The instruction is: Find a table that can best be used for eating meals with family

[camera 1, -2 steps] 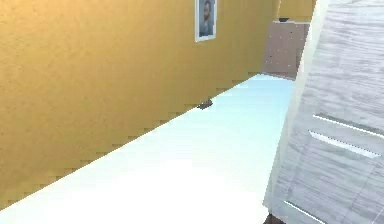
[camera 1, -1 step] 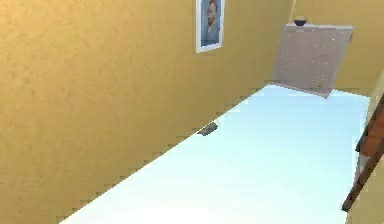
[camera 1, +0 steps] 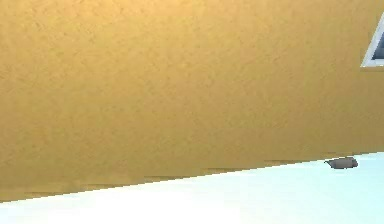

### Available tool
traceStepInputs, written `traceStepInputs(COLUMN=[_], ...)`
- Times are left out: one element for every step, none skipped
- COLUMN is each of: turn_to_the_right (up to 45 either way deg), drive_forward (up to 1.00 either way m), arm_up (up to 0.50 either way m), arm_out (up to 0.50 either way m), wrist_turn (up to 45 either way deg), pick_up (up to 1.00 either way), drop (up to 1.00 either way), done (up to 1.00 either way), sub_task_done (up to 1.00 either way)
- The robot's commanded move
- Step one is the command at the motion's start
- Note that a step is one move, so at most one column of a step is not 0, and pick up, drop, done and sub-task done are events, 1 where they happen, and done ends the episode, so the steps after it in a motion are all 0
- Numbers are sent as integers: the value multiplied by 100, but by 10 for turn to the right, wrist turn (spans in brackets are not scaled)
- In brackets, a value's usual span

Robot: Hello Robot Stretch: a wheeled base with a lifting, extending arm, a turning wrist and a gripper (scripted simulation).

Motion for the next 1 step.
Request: traceStepInputs(turn_to_the_right=[0], drive_forward=[5], arm_up=[0], arm_out=[0], wrist_turn=[0], pick_up=[0], drop=[0], done=[0], sub_task_done=[0])
